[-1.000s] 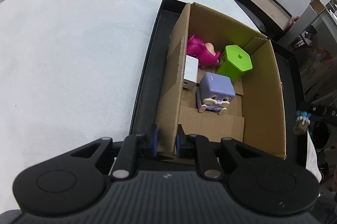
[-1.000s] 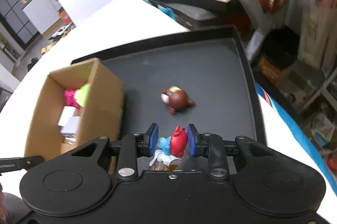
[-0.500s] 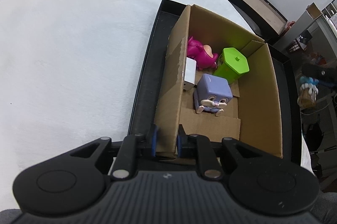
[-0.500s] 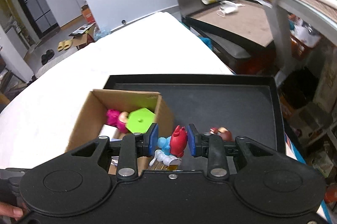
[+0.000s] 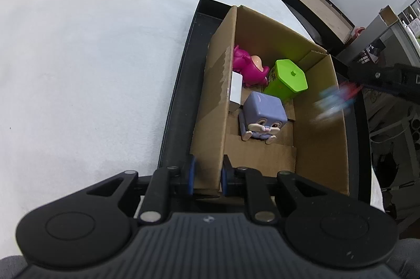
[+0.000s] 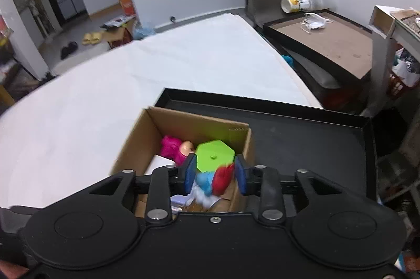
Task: Organize rigid objects
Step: 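Carry the red figure and bottle into the box and release them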
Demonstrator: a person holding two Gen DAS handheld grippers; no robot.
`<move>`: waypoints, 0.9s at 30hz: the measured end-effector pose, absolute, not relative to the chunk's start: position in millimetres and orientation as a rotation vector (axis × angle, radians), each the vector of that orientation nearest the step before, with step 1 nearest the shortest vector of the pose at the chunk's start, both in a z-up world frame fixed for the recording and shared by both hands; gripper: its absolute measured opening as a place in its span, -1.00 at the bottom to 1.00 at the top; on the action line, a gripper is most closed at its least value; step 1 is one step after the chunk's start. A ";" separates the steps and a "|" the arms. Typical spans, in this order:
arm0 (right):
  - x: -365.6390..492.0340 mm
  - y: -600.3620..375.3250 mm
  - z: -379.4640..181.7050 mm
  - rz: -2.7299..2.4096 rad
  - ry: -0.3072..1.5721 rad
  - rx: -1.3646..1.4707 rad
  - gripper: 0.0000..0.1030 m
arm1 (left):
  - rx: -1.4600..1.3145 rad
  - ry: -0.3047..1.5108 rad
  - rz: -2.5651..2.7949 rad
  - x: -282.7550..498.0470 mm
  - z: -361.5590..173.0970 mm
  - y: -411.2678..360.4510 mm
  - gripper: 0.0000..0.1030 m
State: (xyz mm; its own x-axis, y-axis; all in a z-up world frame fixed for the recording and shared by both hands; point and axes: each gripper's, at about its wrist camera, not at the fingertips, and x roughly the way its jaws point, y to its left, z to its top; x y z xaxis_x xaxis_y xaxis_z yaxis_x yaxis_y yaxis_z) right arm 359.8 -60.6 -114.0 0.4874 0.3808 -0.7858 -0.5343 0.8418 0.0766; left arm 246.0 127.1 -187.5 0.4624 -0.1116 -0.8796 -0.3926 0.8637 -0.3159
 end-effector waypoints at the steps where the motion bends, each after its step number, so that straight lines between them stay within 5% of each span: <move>1: 359.5 -63.5 -113.5 0.559 0.907 -0.160 -0.31 | -0.523 1.089 0.182 246.2 -187.5 126.5 -0.64; 14: 360.6 -97.2 -120.8 0.511 0.929 -0.120 -0.27 | -0.527 1.078 0.192 243.4 -188.0 123.0 -0.64; 27: 369.8 -145.3 -136.0 0.454 0.945 -0.089 0.00 | -0.503 1.086 0.214 246.5 -186.7 118.3 -0.65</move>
State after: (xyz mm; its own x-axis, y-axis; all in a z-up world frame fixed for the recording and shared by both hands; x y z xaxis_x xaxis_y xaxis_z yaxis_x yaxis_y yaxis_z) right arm 369.8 -145.3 -136.0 0.4995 0.3369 -0.7981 -0.4133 0.9024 0.1223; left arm 246.5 118.3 -186.7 0.4590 -0.0763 -0.8852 -0.4059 0.8682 -0.2853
